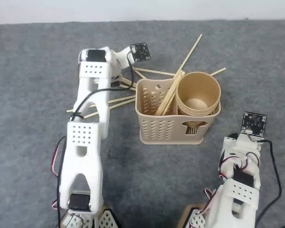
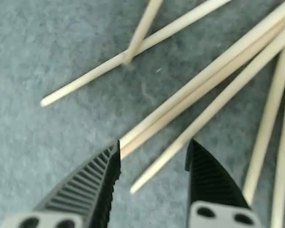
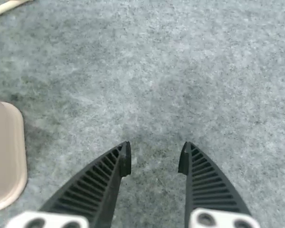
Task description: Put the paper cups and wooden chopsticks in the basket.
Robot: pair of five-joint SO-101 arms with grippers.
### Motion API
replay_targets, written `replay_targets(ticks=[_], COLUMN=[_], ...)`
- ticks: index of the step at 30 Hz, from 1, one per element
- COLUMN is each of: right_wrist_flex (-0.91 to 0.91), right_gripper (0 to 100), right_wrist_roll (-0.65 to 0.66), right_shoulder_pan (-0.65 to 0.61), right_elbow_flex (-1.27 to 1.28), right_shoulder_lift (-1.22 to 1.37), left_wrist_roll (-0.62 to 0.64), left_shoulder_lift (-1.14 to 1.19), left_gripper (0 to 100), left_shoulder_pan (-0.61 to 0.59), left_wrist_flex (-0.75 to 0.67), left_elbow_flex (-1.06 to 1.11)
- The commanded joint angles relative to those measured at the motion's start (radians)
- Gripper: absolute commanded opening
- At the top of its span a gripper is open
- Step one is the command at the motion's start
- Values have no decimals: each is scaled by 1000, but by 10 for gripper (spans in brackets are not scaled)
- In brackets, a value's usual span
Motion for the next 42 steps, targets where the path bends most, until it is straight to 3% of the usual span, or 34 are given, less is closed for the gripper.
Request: replay_targets(ticks=[1,9,20,25,30,38,42], right_wrist_flex=[-8,-8,-8,-8,-8,-8,-8], right_gripper=[177,177,177,177,177,177,177], right_wrist_roll=[14,14,15,15,15,15,15], right_shoulder_pan=[-12,-13,-13,-13,-13,-13,-13], right_elbow_flex=[15,15,15,15,17,17,17], right_shoulder_lift=[-13,-13,-13,-13,-13,-13,-13], left_wrist_roll=[-34,-120,-364,-370,-368,-359,-256], left_shoulder_lift=[66,140,143,141,141,129,77], left_gripper=[213,213,209,175,9,12,11], left_shoulder_pan=[28,114,127,130,130,107,87], left_wrist_flex=[14,57,338,290,262,338,336], left_elbow_flex=[-145,-196,-193,-124,-110,-137,-185])
